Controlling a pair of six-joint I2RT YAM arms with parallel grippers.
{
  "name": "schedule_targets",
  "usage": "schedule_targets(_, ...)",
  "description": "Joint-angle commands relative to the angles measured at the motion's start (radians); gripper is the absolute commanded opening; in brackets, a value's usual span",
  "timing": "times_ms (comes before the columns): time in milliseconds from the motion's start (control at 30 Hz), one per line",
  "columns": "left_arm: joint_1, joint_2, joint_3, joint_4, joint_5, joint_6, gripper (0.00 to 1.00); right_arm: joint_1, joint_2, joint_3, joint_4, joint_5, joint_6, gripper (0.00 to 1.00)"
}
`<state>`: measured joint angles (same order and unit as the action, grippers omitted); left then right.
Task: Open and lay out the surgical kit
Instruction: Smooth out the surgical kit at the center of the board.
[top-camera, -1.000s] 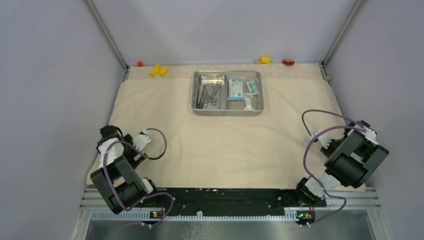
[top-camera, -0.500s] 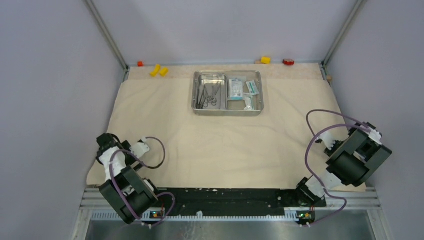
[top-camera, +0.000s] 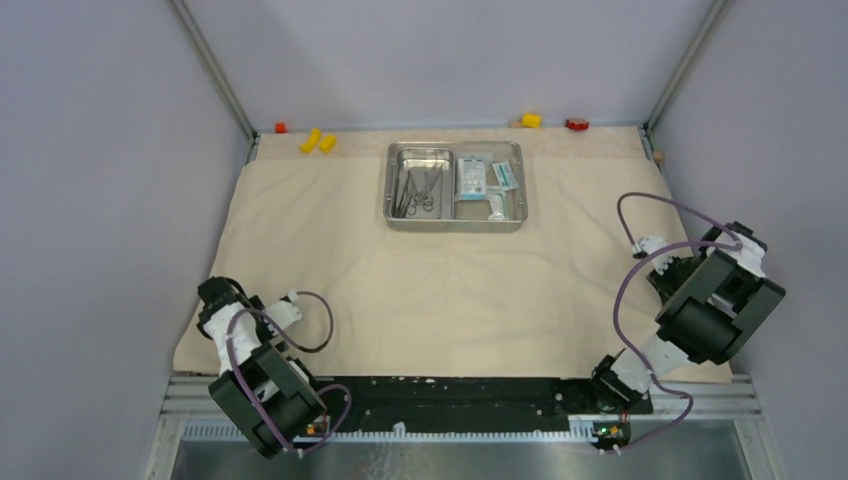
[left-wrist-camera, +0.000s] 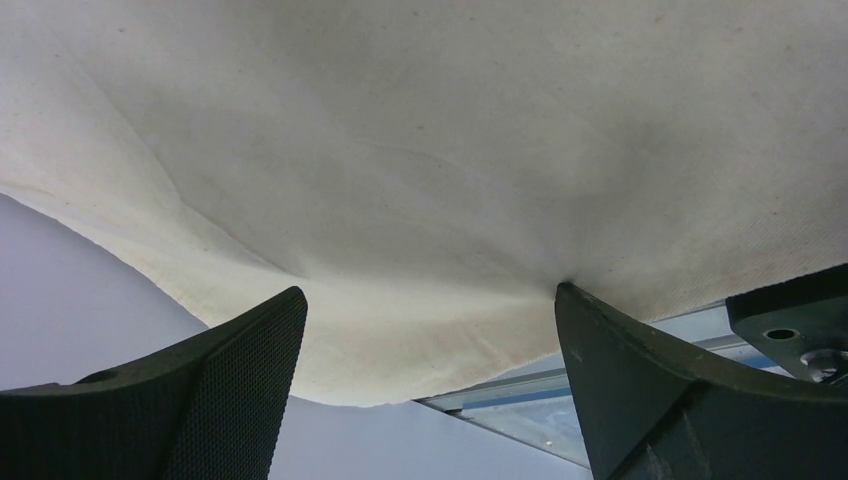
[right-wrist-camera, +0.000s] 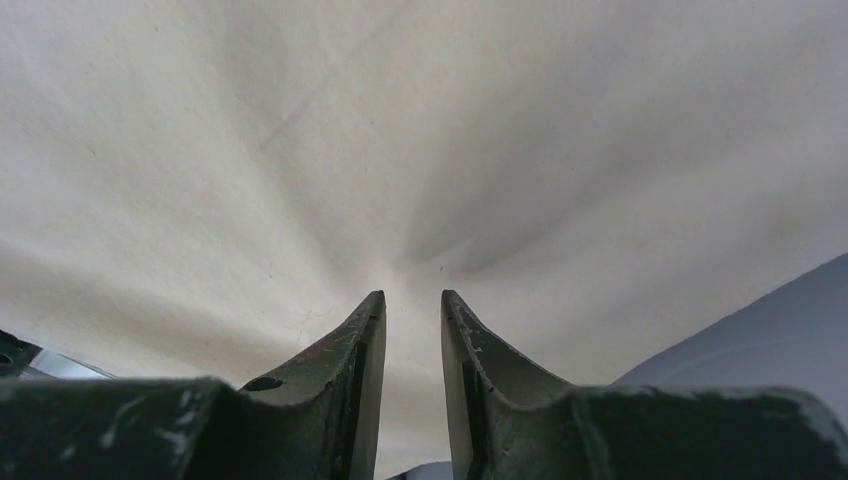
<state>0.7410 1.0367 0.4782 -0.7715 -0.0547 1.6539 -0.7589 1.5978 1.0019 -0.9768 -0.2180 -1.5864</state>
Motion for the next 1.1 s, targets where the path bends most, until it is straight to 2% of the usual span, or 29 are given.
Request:
schedule_targets(0,0.016,-0.018,-0.033,-0.066,-0.023,0.036,0.99,0.046,-0.032,0.045,-0.024,-0.059,0.057,0.27)
schedule_targets(633,0.080,0.012,-0.012,-0.102,-0.115,0.046,0.99,0.104,-0.049,0.065,-0.018,-0.055,0.100,0.27)
schedule_targets(700,0.089,0.016,0.030,-0.140,-0.071,0.048,0.99,0.111,-0.044,0.067,-0.015,-0.057,0.108,0.27)
schedule_targets(900,0.111,0.028,0.272,-0.349,0.215,0.049,0.99,0.136,-0.021,0.074,-0.005,-0.057,0.135,0.26)
schedule_targets(1000,0.115,0.053,0.338,-0.354,0.281,0.034,0.99,0.145,-0.013,0.071,0.002,-0.055,0.147,0.26)
schedule_targets(1067,0.115,0.086,0.345,-0.303,0.262,0.014,0.99,0.150,-0.007,0.068,0.008,-0.052,0.150,0.26)
